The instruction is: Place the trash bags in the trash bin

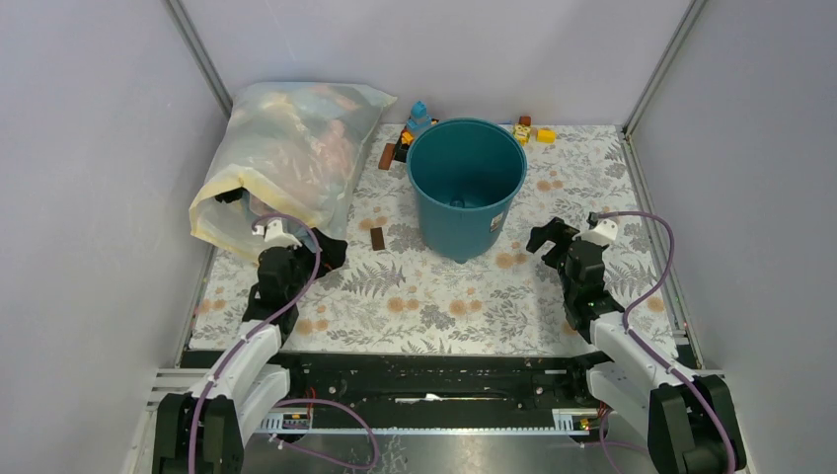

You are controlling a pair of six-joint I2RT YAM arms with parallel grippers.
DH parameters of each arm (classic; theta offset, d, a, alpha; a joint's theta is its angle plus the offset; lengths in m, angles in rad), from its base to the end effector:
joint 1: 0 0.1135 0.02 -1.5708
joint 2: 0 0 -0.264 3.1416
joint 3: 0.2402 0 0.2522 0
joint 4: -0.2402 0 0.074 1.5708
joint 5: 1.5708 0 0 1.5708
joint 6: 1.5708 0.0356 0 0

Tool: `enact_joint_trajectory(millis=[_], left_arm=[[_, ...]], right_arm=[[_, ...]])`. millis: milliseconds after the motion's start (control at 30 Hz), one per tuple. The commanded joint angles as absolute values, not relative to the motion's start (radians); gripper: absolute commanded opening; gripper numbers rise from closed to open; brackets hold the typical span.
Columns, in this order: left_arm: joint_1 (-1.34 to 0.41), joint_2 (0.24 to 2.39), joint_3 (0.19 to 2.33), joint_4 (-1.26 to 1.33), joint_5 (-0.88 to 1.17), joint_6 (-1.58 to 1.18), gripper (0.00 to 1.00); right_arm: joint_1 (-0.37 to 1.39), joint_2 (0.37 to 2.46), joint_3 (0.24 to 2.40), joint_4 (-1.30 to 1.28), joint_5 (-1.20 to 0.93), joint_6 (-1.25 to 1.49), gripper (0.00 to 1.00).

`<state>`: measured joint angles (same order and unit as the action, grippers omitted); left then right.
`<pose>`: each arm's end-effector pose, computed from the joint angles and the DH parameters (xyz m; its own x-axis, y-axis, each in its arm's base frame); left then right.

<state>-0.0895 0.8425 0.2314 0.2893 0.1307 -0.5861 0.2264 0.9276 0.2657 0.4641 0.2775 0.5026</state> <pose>0.1819 -0.0210 0.1845 -0.3796 -0.5165 -0.7675 0.0022 0.8291 -0.5591 0.1950 0.0349 0.2002 -0.1457 0.4419 -0.8852 0.1325 0.8954 0.4251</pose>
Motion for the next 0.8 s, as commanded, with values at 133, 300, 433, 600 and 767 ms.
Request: enact_joint_trajectory(millis=[133,300,433,600,767], left_arm=[[-0.086,0.866,0.318,0.175,-0.096,-0.664,0.99],[-0.086,0.784,0.288,0.165,-0.135,-0.671,0.85],[-0.065,0.677,0.266,0.081,-0.287,-0.760,0.69],[0.038,0.675,0.270,0.086,-0.210,-0.811,0.66],[0.159,0.778,0.270,0.121,-0.089,-0.871,0.66]], right_arm=[[0.229,0.907,0.261,0.502,0.276,0.492,1.00],[0.229,0.903,0.263,0.496,0.273,0.494,1.00],[0.229,0.915,0.265,0.498,0.266,0.496,1.00],[0.229,0.940,0.271,0.508,0.259,0.496,1.00],[0.229,0.963,0.281,0.511,0.244,0.497,1.00]])
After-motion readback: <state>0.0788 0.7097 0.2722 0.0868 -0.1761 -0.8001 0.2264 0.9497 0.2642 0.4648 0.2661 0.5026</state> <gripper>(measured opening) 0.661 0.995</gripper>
